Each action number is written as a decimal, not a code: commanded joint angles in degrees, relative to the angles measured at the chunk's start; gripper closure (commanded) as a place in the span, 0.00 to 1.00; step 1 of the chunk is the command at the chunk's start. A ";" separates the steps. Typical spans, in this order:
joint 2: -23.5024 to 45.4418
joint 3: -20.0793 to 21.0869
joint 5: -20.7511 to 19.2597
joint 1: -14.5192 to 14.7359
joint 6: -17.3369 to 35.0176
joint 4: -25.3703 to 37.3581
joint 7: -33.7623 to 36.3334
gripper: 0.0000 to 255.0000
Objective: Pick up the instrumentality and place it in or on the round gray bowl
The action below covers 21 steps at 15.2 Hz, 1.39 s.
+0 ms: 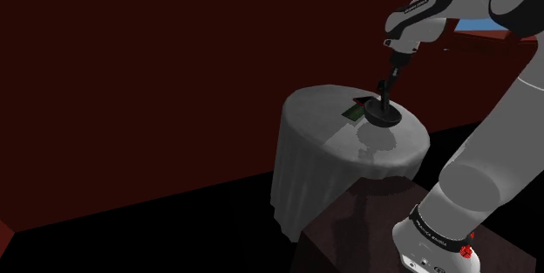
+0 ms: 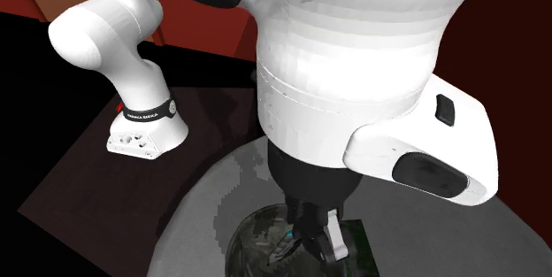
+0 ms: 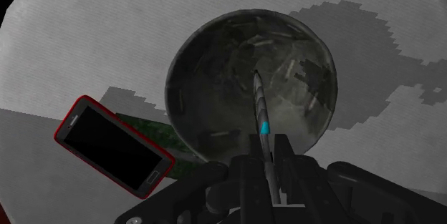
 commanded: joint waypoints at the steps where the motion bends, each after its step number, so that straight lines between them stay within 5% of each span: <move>1: 0.71 0.00 0.48 -0.02 1.48 -0.88 -0.29 1.00; 9: 4.10 0.05 2.92 -0.37 7.31 -4.01 -2.07 1.00; 17: 4.25 0.11 3.04 -0.43 7.54 -4.11 -2.15 1.00; 18: 4.22 0.14 3.02 -0.39 7.58 -4.17 -2.06 0.00; 21: 3.81 0.15 2.74 -0.29 7.63 -4.55 -1.80 0.00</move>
